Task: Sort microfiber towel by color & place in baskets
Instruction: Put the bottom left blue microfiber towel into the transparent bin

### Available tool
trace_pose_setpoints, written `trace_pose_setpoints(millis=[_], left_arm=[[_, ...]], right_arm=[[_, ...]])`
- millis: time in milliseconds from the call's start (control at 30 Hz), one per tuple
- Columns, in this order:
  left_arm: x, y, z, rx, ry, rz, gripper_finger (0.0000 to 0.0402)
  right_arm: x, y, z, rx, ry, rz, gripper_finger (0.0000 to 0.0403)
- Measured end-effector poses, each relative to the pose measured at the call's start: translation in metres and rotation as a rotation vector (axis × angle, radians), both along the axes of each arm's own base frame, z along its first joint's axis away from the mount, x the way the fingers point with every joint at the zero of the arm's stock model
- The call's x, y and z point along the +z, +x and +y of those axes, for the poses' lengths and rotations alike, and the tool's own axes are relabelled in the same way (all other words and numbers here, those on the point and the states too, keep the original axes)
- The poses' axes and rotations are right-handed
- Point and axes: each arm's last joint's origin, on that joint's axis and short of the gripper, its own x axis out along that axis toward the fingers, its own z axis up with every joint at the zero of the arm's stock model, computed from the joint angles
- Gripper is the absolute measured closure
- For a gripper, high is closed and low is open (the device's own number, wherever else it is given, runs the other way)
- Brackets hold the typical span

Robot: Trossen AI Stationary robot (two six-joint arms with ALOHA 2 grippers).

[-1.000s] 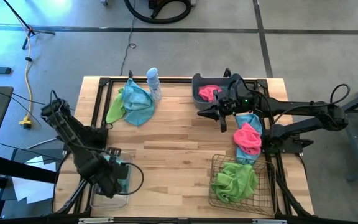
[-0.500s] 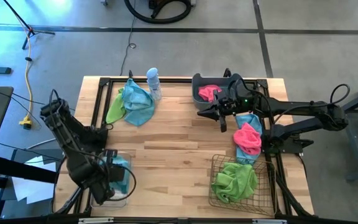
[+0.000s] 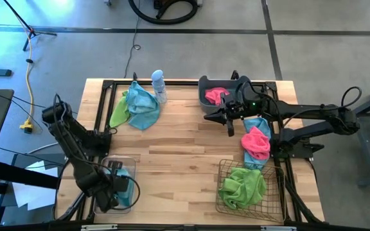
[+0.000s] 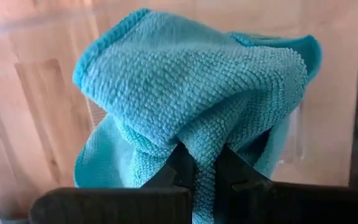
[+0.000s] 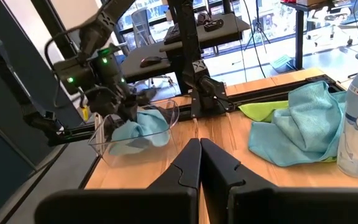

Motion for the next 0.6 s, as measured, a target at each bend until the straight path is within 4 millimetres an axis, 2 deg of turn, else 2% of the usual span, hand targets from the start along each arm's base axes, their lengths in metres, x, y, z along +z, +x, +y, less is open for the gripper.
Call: trace_pose_setpoints(millis=[233,400,600], left_arm=[[-0.018,0.0,0.002,0.001,-0.033,0.007,0.0401],[-0.029,0.0,0.001,-0.062,-0.088,0.013,0.0396],[-0.034,-0.002,0.003,-0.033,-0.079,0.031,0.0395]], right_arm=[[0.0,0.0,0.0,0.0,0.0,0.0,0.0402],[0.0,0.0,0.0,-0.001,0.004,0.0,0.0402],[0.0,0.0,0.0,-0.002,0.007,0.001,0.0402]])
